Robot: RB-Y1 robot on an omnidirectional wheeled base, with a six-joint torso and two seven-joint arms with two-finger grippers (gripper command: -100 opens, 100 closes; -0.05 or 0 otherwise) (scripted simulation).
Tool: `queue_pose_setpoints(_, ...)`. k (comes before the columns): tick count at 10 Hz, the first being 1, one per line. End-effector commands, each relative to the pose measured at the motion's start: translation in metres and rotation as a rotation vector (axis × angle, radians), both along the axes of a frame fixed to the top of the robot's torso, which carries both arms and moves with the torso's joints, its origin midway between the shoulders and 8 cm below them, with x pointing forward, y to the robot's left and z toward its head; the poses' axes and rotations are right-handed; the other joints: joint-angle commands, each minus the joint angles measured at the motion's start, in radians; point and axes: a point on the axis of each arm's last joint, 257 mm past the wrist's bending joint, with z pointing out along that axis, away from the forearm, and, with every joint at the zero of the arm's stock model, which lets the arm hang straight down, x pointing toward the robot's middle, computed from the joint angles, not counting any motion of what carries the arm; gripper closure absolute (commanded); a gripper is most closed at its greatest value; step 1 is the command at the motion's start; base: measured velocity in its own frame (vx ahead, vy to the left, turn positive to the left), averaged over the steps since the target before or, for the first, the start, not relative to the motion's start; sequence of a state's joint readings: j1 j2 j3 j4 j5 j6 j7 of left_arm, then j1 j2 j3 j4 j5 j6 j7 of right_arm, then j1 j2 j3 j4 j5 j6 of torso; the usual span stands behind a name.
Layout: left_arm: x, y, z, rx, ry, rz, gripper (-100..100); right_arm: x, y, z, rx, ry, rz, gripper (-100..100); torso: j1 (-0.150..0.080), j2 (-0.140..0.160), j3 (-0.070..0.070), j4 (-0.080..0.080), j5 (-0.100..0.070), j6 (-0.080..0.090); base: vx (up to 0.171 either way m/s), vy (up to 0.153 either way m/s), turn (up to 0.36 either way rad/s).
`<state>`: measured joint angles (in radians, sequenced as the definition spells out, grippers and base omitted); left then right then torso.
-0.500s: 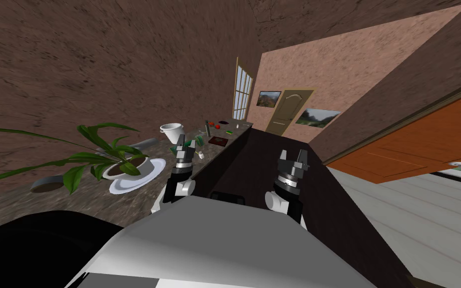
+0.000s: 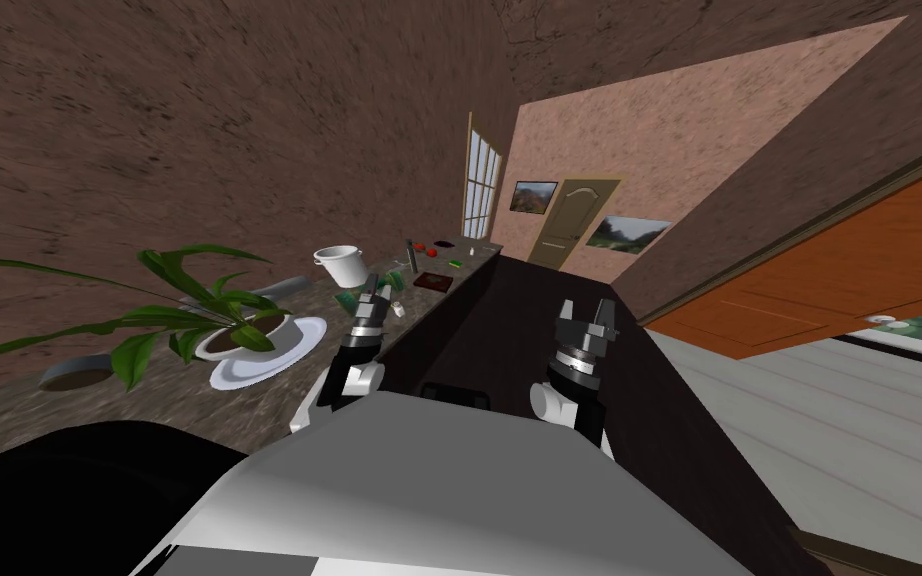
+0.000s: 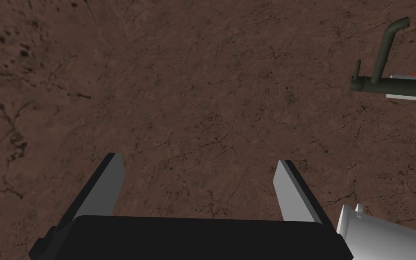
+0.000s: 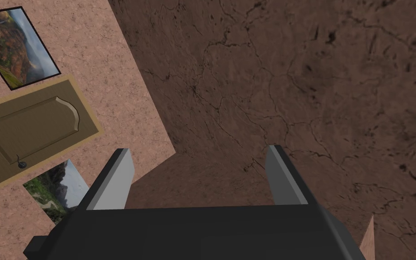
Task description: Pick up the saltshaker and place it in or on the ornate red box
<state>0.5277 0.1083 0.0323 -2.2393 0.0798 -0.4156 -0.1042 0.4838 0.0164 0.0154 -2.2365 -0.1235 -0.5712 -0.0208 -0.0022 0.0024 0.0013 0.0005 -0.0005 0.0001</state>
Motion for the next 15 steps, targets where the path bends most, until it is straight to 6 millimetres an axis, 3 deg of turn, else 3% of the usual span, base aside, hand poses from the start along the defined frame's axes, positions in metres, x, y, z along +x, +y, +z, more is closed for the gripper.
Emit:
queue_pose_setpoints(1, 0.005, 0.004, -0.013, 0.026, 0.059, 0.02, -100, 0.0, 0.0, 0.0, 0.0, 0.0, 0.0, 0, 0.0, 0.0, 0.0, 0.0, 0.0, 0.0, -0.03, -0.044, -0.043)
queue_pose_setpoints(12, 0.012, 0.043, -0.093, 0.148, 0.409, 0.16, -100, 0.0, 0.0, 0.0, 0.0, 0.0, 0.0, 0, -0.001, 0.0, 0.0, 0.0, 0.0, 0.0, -0.038, -0.047, -0.04)
queue_pose_setpoints(15, 0.01, 0.05, -0.105, 0.163, 0.46, 0.18, -100, 0.0, 0.0, 0.0, 0.0, 0.0, 0.0, 0, 0.0, 0.0, 0.0, 0.0, 0.0, 0.0, -0.024, -0.031, -0.038)
